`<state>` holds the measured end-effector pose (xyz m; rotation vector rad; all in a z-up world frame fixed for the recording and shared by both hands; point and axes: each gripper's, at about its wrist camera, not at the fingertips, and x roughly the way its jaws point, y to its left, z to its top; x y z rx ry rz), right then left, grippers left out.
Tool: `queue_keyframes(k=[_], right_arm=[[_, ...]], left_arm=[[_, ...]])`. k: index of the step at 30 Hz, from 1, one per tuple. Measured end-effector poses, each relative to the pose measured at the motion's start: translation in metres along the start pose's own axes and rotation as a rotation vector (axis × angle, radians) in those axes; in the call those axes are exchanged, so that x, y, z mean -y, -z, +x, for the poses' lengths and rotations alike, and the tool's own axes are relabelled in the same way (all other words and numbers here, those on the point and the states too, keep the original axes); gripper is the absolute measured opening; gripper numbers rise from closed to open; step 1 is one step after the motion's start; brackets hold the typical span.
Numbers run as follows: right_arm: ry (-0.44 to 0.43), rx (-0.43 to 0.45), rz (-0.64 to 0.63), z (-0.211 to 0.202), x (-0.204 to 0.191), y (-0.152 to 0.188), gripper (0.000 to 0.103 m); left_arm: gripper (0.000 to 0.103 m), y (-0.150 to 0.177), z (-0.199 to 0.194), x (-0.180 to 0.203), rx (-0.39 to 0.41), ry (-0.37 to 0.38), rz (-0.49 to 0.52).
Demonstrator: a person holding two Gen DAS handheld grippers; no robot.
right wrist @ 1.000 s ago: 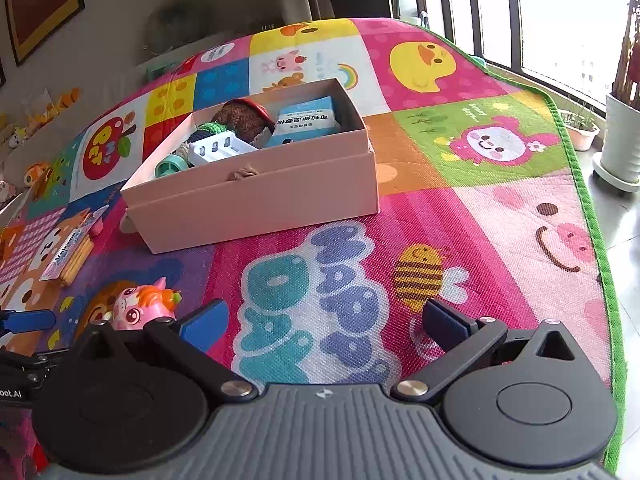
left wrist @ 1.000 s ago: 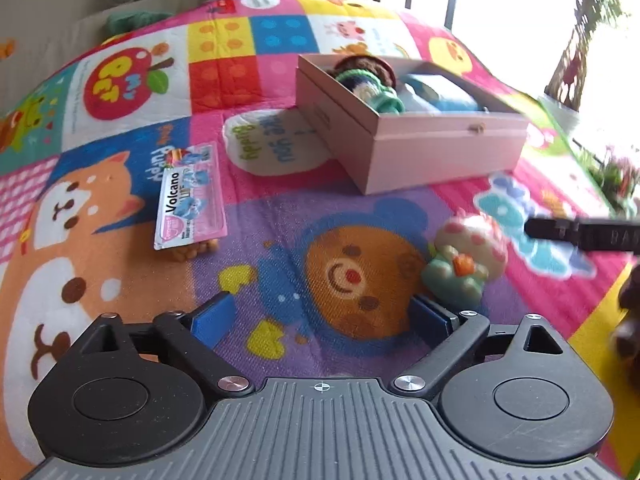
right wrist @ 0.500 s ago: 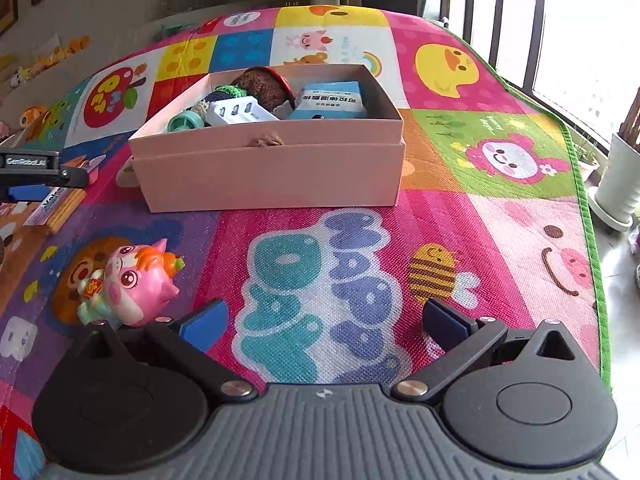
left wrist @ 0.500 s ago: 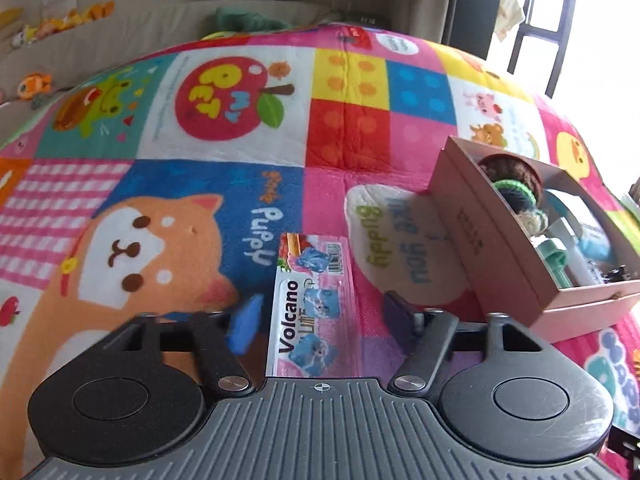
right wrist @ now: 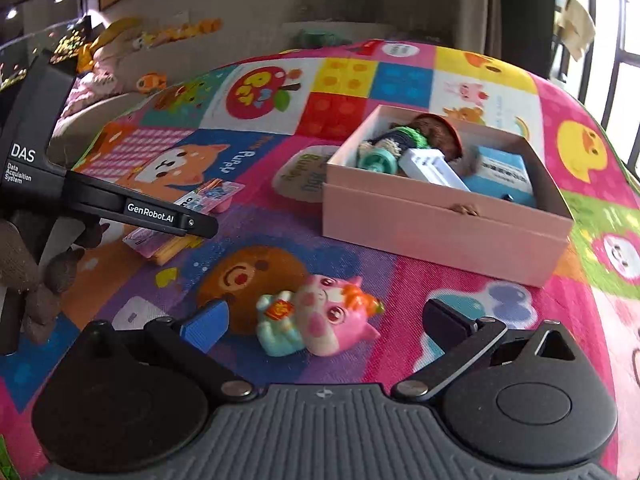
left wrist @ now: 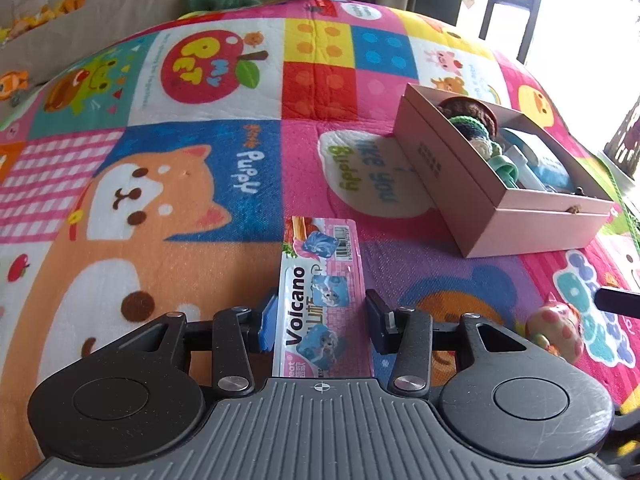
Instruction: Organize objects
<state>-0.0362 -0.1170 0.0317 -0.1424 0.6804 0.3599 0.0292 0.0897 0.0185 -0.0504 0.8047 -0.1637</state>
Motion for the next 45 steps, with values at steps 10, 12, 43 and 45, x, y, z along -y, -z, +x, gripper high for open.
queue_keyframes(k=[10, 12, 43, 45], right_arm=[[0.034, -0.044, -0.06, 0.006, -0.004, -0.007, 0.073], [0.046, -0.017, -0.07, -0.006, -0.003, -0.01, 0.072], [0.203, 0.155, 0.197, -0.061, 0.081, -0.016, 0.072], [0.206, 0.152, 0.199, -0.061, 0.084, -0.014, 0.072]], left_arm=[[0.048, 0.007, -0.004, -0.002, 0.023, 0.003, -0.006], [0.048, 0.008, -0.004, -0.002, 0.026, 0.003, -0.003], [0.048, -0.092, -0.021, 0.072, 0.144, 0.231, 0.062], [0.048, -0.111, -0.013, 0.093, 0.175, 0.259, 0.072]])
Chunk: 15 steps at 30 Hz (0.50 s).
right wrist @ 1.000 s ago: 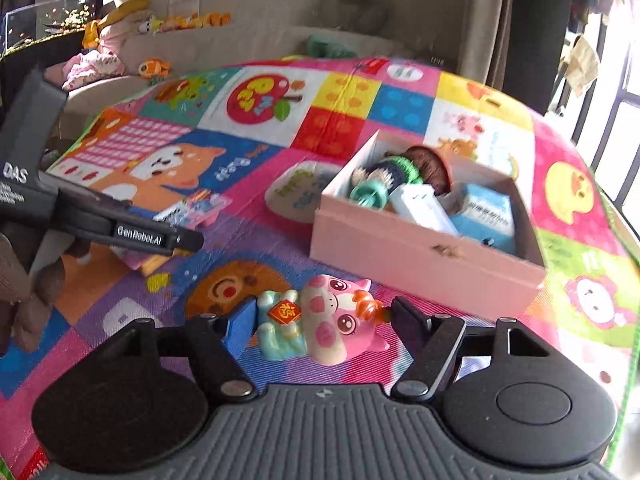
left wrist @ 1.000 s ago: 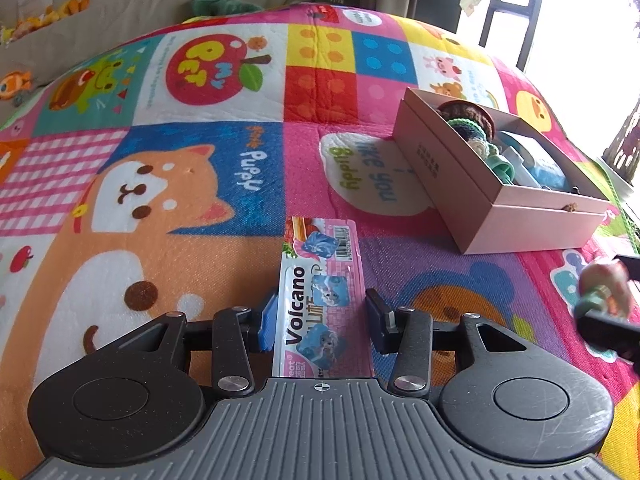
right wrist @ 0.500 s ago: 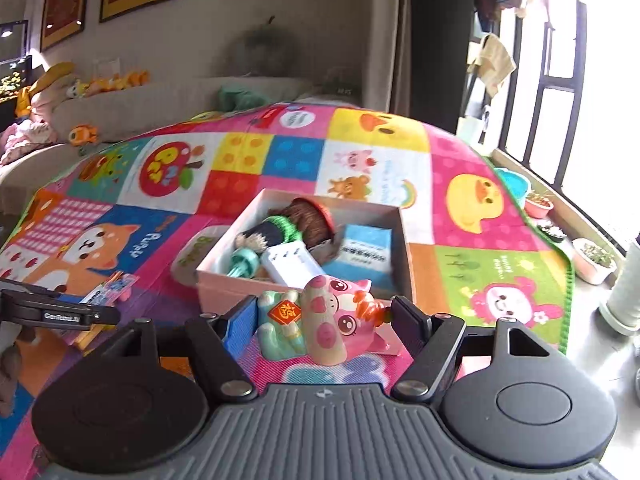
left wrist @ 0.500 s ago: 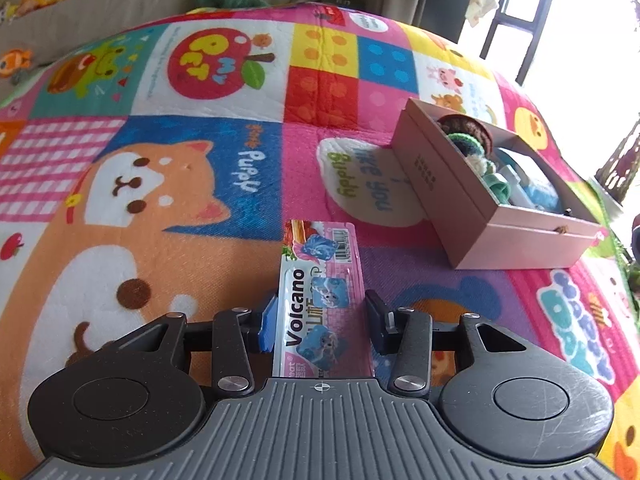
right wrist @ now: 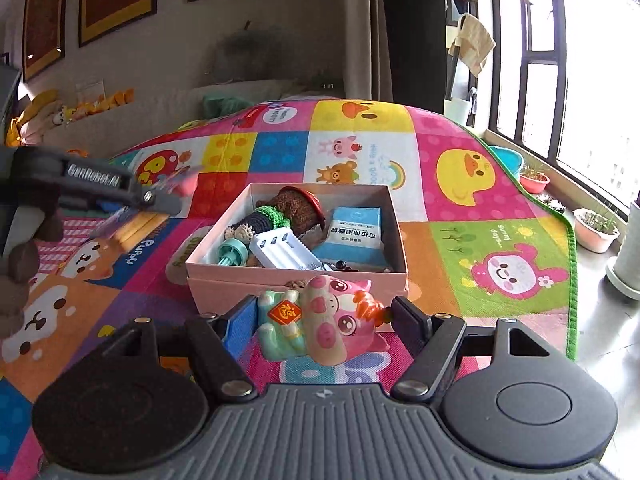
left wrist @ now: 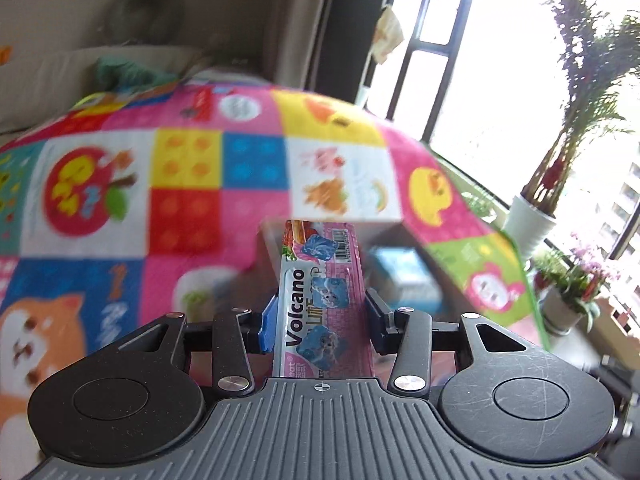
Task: Organize objects
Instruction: 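Carry the card into the box with the left tool while the right tool drops the pig toy in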
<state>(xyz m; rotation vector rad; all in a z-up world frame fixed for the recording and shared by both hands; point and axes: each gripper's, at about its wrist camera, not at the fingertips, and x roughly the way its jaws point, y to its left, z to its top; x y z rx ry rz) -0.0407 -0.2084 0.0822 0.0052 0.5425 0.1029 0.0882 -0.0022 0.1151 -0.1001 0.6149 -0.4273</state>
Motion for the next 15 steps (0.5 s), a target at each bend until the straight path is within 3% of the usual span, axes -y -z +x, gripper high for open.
queue_keyframes(k=[4, 8, 11, 15], right_arm=[[0.007, 0.009, 0.014, -0.002, 0.006, 0.001, 0.072], [0.017, 0.015, 0.032, -0.008, 0.013, 0.004, 0.072], [0.034, 0.006, 0.04, -0.008, 0.02, 0.006, 0.072], [0.042, -0.02, 0.052, 0.004, 0.026, 0.005, 0.072]], left_arm=[[0.05, -0.021, 0.053, 0.022, 0.002, 0.124, -0.022], [0.046, -0.016, 0.082, 0.025, -0.017, 0.052, -0.076], [0.046, -0.011, 0.068, 0.012, 0.028, 0.057, -0.103], [0.046, -0.001, 0.043, -0.011, 0.048, 0.008, -0.121]])
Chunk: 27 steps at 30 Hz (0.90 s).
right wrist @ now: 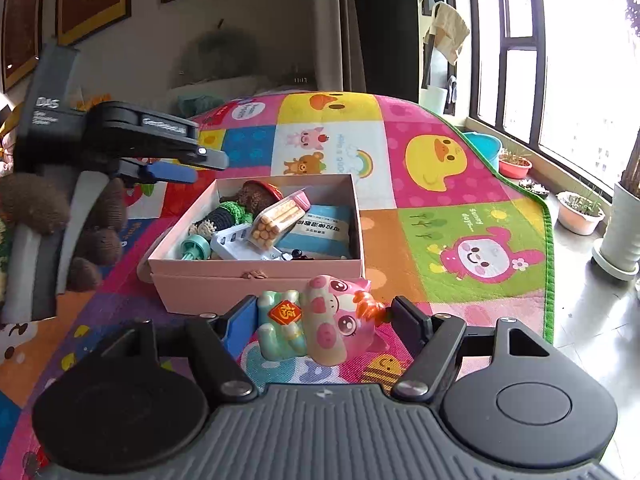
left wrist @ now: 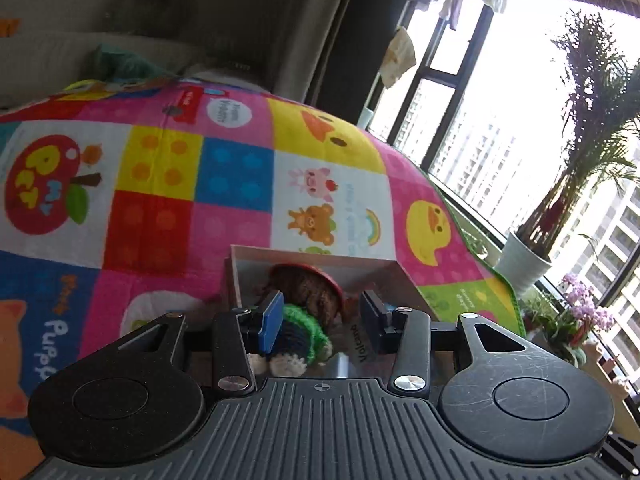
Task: Organize objects
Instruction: 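Carry the card into the box with the left tool while the right tool drops the pig toy in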
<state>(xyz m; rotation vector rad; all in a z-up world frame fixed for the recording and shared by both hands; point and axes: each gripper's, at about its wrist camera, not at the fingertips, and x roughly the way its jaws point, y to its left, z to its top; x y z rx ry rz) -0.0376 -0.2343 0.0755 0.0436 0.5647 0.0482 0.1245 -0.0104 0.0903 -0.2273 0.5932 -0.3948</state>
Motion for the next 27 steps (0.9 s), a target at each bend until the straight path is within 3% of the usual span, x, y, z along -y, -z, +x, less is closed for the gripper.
queue_keyframes(k=[8, 12, 21, 27], right_arm=[[-0.043, 0.008, -0.05, 0.01, -0.017, -0.01, 0.072], [-0.034, -0.014, -0.07, 0.015, -0.017, -0.022, 0.072], [-0.038, 0.02, 0.086, 0.044, 0.015, -0.1, 0.072], [-0.016, -0.062, 0.151, 0.108, 0.017, -0.142, 0.072]], left_arm=[[0.046, 0.025, -0.016, -0.022, -0.057, -0.04, -0.028], [0.046, 0.036, -0.016, -0.021, -0.073, -0.011, -0.048], [0.046, 0.037, -0.025, -0.021, -0.078, 0.001, -0.048], [0.046, 0.032, -0.034, -0.032, -0.072, -0.01, -0.061]])
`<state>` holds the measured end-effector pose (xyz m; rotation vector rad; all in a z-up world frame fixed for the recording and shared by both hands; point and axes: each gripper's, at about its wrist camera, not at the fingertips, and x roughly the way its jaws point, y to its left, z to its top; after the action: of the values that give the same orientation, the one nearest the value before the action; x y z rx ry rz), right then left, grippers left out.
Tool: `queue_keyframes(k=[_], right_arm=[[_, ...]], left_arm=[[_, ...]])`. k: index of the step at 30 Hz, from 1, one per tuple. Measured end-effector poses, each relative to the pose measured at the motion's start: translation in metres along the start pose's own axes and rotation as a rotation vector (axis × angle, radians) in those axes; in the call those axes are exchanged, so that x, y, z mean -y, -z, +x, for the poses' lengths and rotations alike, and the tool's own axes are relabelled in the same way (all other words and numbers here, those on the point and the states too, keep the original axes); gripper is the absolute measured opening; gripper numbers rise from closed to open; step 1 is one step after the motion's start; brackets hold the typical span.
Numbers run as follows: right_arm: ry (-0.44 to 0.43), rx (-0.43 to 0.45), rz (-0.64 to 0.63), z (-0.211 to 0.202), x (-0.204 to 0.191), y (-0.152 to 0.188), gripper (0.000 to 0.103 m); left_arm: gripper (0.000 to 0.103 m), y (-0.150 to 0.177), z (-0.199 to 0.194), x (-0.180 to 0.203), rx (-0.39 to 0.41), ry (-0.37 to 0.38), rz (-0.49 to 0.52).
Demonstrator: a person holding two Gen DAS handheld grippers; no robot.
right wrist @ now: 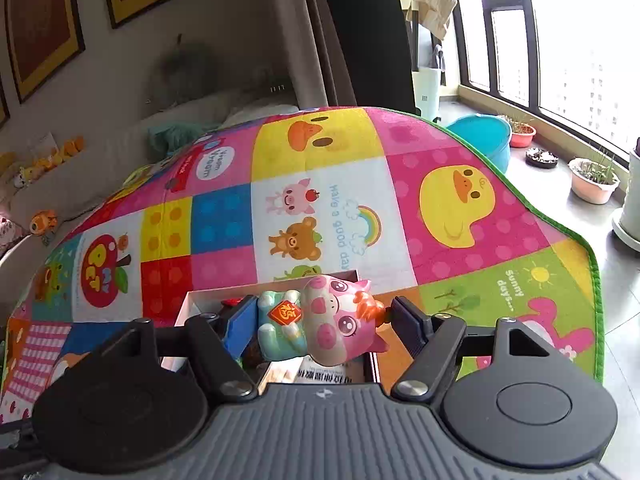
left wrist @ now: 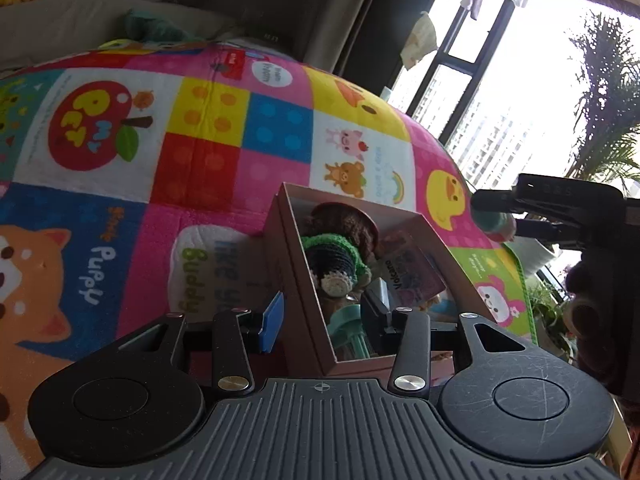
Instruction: Organize objects
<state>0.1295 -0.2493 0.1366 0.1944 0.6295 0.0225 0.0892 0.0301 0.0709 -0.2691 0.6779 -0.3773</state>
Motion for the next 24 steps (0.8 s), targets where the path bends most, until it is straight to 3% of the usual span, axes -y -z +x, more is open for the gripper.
queue_keyframes(k=[2, 4, 6, 11, 12, 16, 22, 24], right_arm=[[0.025, -0.001, -0.033, 0.02, -0.009, -0.008, 0.072], [-0.003, -0.027, -0.025, 0.041, -0.011, -0.013, 0.075], [0.005, -0.052, 0.032, 0.056, -0.007, -0.017, 0.087], [0.003, -0.013, 0.056, 0.04, 0.01, -0.011, 0.087], [0.013, -0.01, 0.043, 0.033, 0.014, -0.008, 0.086], [0.058, -0.061, -0.02, 0.013, 0.031, 0.014, 0.059], [0.028, -0.185, -0.112, 0.009, 0.039, 0.064, 0.056], [0.033, -0.196, -0.145, 0.011, 0.033, 0.076, 0.051]], left_arm=[[0.046, -0.002, -0.001, -0.003, -0.006, -0.014, -0.006], [0.046, -0.003, -0.001, -0.003, -0.009, -0.02, -0.007], [0.046, -0.004, -0.002, -0.003, -0.009, -0.024, -0.003], [0.046, -0.004, 0.005, 0.0, -0.026, -0.031, 0.001], [0.046, -0.004, 0.008, 0.001, -0.034, -0.033, 0.0], [0.046, -0.001, 0.02, 0.012, -0.056, -0.046, 0.025], [0.053, 0.004, 0.04, 0.024, -0.095, -0.157, 0.101], [0.051, 0.005, 0.044, 0.023, -0.114, -0.216, 0.123]])
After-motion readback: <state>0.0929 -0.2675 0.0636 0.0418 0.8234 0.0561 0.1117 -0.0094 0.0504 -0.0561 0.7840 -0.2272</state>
